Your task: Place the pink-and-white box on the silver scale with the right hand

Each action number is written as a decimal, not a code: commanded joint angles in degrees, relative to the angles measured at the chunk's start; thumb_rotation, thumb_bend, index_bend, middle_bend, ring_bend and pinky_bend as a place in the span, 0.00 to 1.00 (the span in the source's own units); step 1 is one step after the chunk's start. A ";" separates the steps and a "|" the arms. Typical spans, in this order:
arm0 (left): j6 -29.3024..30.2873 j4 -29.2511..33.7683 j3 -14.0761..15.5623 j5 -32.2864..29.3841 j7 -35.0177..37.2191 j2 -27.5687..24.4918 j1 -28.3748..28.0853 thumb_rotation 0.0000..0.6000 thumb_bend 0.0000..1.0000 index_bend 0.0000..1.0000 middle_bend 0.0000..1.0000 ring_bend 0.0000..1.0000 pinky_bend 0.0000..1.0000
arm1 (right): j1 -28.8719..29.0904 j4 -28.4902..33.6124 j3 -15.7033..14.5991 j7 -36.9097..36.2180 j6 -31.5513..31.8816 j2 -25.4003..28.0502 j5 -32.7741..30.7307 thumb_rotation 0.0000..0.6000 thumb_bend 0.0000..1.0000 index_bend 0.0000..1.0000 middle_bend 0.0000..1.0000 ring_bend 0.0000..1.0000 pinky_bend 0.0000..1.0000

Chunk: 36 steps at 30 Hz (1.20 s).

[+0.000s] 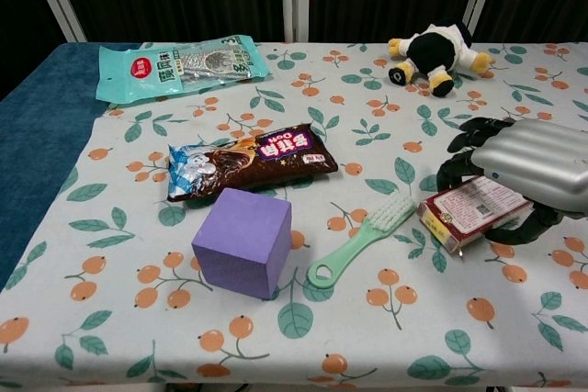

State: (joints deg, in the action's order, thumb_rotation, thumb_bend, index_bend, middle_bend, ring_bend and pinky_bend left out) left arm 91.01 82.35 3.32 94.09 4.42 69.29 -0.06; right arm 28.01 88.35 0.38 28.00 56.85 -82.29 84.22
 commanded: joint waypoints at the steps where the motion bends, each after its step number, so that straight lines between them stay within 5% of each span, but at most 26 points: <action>1: -0.16 0.12 0.02 0.05 -0.13 -0.05 -0.09 1.00 0.11 0.14 0.08 0.00 0.08 | -0.50 -0.40 1.21 -2.49 3.20 0.82 1.23 1.00 0.23 0.52 0.51 0.15 0.00; 11: -0.64 0.61 0.11 0.17 -0.59 -0.13 -0.26 1.00 0.11 0.14 0.08 0.00 0.08 | 1.14 -7.99 6.08 -2.80 3.32 0.96 -4.61 1.00 0.24 0.52 0.50 0.15 0.00; 18: -1.41 0.71 0.30 -0.02 -1.07 -0.09 -0.39 1.00 0.11 0.14 0.08 0.00 0.08 | 1.89 -16.99 6.34 -5.91 2.58 -2.92 -5.87 1.00 0.25 0.50 0.47 0.15 0.00; 26: -1.93 1.14 0.22 -0.11 -1.78 -0.10 -0.68 1.00 0.11 0.14 0.08 0.00 0.08 | 2.77 -20.01 5.57 -8.79 -0.16 -3.81 -6.63 1.00 0.24 0.42 0.40 0.13 0.00; 33: -1.91 1.30 0.29 -0.14 -2.01 -0.15 -0.58 1.00 0.11 0.14 0.08 0.00 0.08 | 2.99 -19.45 5.08 -11.28 -0.97 -2.87 -6.53 1.00 0.04 0.01 0.10 0.00 0.00; 36: -1.86 1.36 0.30 -0.09 -2.03 -0.16 -0.59 1.00 0.11 0.14 0.08 0.00 0.08 | 2.86 -18.68 4.80 -13.13 -0.81 -2.12 -6.02 1.00 0.01 0.00 0.01 0.00 0.00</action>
State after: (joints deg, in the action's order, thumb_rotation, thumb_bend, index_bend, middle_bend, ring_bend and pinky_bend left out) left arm 89.15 83.71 3.62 94.00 2.38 69.13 -0.65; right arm 30.96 69.19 5.34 15.70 55.86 -84.85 77.91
